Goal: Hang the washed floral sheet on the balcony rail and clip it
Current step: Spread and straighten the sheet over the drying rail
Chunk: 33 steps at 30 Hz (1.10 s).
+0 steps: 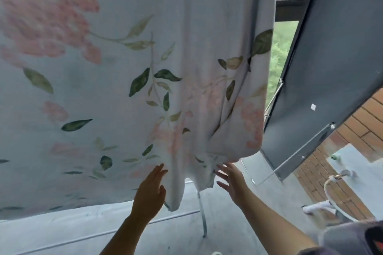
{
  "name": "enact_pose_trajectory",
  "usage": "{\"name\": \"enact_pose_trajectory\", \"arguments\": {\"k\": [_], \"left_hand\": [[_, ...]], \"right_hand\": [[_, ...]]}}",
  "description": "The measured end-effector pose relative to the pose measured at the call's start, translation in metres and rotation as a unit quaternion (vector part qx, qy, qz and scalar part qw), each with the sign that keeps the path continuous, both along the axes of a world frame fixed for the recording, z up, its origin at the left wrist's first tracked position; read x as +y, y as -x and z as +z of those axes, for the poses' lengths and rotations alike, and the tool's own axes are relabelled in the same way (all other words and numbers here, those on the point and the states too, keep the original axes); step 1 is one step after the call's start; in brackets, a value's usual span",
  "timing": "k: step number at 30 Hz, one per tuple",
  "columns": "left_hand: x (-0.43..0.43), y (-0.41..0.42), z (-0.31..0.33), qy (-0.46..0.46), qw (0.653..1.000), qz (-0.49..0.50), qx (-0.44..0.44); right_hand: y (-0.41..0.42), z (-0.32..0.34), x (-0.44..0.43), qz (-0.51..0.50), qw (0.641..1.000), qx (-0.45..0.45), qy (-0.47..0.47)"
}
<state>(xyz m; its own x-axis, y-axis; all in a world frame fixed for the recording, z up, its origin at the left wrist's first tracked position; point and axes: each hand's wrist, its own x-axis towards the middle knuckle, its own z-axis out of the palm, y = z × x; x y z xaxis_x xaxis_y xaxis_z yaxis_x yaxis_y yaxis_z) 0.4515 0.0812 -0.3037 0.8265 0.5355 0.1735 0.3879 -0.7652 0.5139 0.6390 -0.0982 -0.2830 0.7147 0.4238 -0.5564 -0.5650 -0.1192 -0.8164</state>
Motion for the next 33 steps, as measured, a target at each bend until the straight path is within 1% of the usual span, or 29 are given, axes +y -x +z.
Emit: {"name": "enact_pose_trajectory", "arguments": {"k": [3,8,10,12,14,16,18,20,21,22,23,25,26,28,30,32,33], "left_hand": [[0.023,0.052,-0.029,0.048,0.999,0.007,0.004],[0.043,0.115,-0.066,0.152,0.985,0.064,0.059],[0.051,0.139,-0.082,0.177,0.979,0.081,0.055],[0.05,0.15,-0.089,0.196,0.974,0.105,0.044],[0.052,0.165,-0.101,0.221,0.964,0.14,0.051],[0.056,0.174,-0.115,0.224,0.961,0.156,0.052],[0.068,0.177,-0.138,0.248,0.95,0.181,0.055],[0.081,0.176,-0.177,0.285,0.934,0.209,0.054],[0.088,0.174,-0.196,0.324,0.918,0.226,0.042],[0.096,0.172,-0.217,0.374,0.894,0.248,0.017],[0.105,0.169,-0.24,0.431,0.86,0.273,-0.014],[0.122,0.158,-0.291,0.546,0.77,0.323,-0.07],[0.131,0.151,-0.313,0.589,0.727,0.338,-0.098],[0.148,0.138,-0.361,0.65,0.656,0.352,-0.152],[0.17,0.124,-0.41,0.678,0.611,0.358,-0.198],[0.19,0.114,-0.456,0.689,0.595,0.343,-0.234],[0.198,0.109,-0.472,0.69,0.598,0.324,-0.248]], "right_hand": [[0.049,-0.026,0.018,-0.016,0.998,0.036,0.053],[0.128,-0.06,0.044,-0.013,0.991,0.104,0.082],[0.157,-0.078,0.056,-0.007,0.987,0.128,0.093],[0.169,-0.086,0.056,-0.005,0.985,0.148,0.09],[0.18,-0.104,0.065,-0.001,0.982,0.162,0.096],[0.186,-0.121,0.072,0.002,0.979,0.178,0.097],[0.19,-0.149,0.085,0.012,0.977,0.189,0.093],[0.196,-0.195,0.1,0.007,0.976,0.202,0.085],[0.198,-0.219,0.107,-0.001,0.975,0.211,0.074],[0.201,-0.242,0.115,-0.014,0.973,0.224,0.058],[0.202,-0.27,0.124,-0.026,0.971,0.235,0.036],[0.201,-0.33,0.139,-0.067,0.963,0.261,0.004],[0.197,-0.356,0.147,-0.093,0.959,0.269,-0.015],[0.186,-0.41,0.161,-0.145,0.95,0.269,-0.059],[0.172,-0.457,0.175,-0.19,0.946,0.246,-0.097],[0.163,-0.498,0.185,-0.213,0.941,0.214,-0.149],[0.158,-0.51,0.189,-0.216,0.939,0.199,-0.177]]}}
